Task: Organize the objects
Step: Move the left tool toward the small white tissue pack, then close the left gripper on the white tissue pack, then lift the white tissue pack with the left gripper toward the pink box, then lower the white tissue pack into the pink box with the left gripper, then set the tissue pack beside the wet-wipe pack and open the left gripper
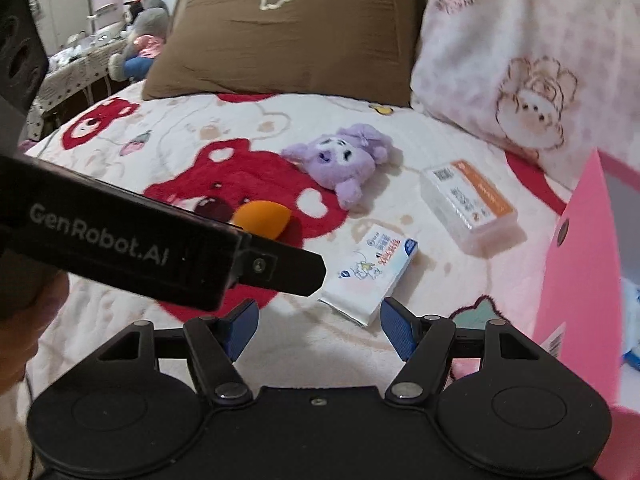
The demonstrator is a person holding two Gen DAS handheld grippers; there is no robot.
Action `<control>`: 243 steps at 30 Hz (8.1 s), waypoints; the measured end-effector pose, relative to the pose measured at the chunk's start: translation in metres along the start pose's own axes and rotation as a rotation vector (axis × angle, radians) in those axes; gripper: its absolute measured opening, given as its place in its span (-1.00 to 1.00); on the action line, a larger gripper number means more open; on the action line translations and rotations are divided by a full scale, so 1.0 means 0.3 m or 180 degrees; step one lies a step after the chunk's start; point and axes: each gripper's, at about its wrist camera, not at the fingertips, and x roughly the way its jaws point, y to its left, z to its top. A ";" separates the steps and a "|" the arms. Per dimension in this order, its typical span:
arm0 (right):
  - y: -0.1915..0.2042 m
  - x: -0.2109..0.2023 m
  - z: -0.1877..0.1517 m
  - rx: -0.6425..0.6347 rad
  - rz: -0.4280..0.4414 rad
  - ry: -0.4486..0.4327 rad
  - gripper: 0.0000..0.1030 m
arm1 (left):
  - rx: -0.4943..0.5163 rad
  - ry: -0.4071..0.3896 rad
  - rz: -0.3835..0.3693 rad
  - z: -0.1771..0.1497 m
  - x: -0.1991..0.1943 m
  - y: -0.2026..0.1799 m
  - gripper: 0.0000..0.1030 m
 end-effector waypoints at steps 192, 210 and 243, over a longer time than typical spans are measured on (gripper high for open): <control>-0.814 -0.382 -0.064 0.1214 0.0173 0.0558 0.01 | -0.0281 0.1449 -0.0047 0.204 0.463 -0.834 -0.37; -0.862 -0.252 -0.109 0.1448 0.0128 0.0899 -0.05 | -0.0199 0.1502 0.0122 0.141 0.589 -0.816 -0.37; -0.735 -0.522 -0.108 0.0982 -0.0356 0.0155 0.05 | 0.0367 0.0991 0.0047 0.183 0.344 -0.844 -0.37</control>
